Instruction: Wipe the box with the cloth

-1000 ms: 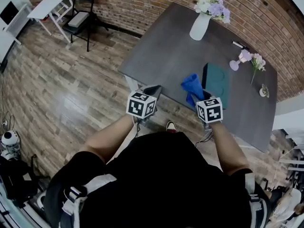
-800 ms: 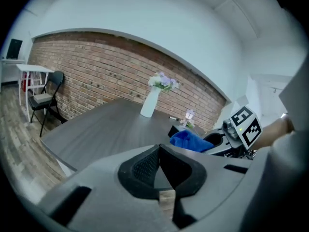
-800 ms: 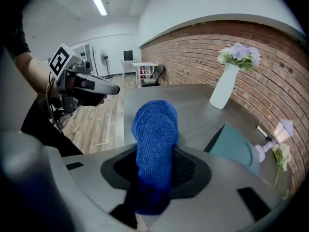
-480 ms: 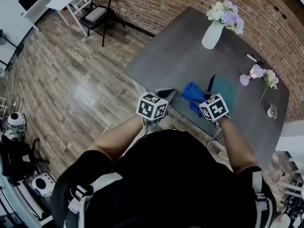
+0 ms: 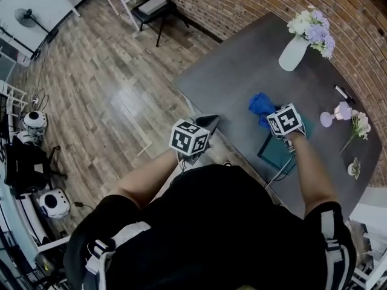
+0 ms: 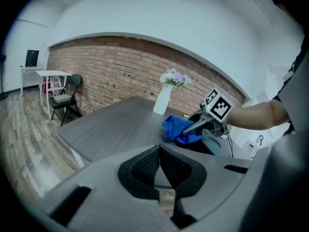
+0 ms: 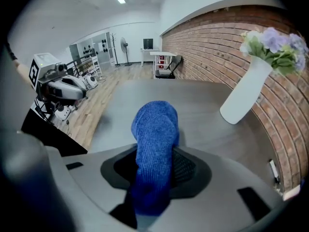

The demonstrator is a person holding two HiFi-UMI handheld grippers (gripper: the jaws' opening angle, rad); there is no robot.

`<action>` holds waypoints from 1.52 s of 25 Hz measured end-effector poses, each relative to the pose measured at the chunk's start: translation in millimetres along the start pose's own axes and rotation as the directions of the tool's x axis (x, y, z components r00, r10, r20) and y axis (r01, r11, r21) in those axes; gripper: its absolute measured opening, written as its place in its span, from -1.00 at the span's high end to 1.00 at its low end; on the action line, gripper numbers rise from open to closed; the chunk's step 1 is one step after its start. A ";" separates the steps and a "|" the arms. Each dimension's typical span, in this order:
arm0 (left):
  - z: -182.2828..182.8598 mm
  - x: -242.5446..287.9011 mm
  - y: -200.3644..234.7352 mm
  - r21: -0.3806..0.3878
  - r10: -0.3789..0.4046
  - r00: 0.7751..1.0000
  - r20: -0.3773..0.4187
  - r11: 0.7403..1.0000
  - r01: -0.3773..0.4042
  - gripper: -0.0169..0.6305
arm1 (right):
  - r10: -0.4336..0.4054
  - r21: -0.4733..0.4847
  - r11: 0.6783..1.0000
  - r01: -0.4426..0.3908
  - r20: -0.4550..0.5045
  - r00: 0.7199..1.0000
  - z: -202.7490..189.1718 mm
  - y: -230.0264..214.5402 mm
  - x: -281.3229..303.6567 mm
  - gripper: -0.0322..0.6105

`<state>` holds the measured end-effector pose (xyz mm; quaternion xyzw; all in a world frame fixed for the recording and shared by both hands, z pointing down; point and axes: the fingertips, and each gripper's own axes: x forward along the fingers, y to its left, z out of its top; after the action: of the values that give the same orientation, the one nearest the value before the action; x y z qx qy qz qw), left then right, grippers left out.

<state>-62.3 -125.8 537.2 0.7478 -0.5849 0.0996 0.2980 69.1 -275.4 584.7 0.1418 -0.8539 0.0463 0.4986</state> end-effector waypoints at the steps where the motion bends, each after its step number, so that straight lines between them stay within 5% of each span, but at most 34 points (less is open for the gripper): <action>1: -1.9 -3.7 2.2 -0.013 0.018 1.000 0.000 1.000 -0.018 0.92 | 0.002 0.002 1.000 -0.002 0.001 1.000 2.4 -8.4 2.4 0.41; 14: -4.5 -29.8 1.9 -0.084 0.133 0.991 0.010 0.988 -0.132 0.92 | -0.011 0.112 0.994 0.009 0.020 1.000 25.7 -90.9 22.1 0.41; 21: -2.9 -22.3 -8.2 -0.073 0.136 0.991 -0.016 0.988 -0.136 0.92 | -0.026 0.296 0.955 0.004 0.071 0.997 13.2 -125.3 22.9 0.41; 30: 8.8 19.3 -40.0 -0.003 0.049 0.997 -0.059 0.999 -0.050 0.92 | -0.061 0.412 0.911 -0.005 0.146 0.987 -7.2 -149.9 -1.5 0.41; 35: 12.5 46.3 -65.0 0.038 -0.024 0.996 -0.088 0.999 0.027 0.92 | -0.133 0.398 0.912 0.098 0.061 0.989 -55.4 -173.2 -17.7 0.41; 38: 11.0 58.8 -74.1 0.046 -0.059 0.992 -0.110 0.997 0.064 0.92 | -0.150 0.453 0.885 0.110 0.052 0.987 -84.8 -180.4 -30.9 0.41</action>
<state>22.1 -169.8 533.2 0.7659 -0.5420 0.1453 0.3139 206.4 -423.0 589.0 0.3118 -0.8292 0.2023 0.4175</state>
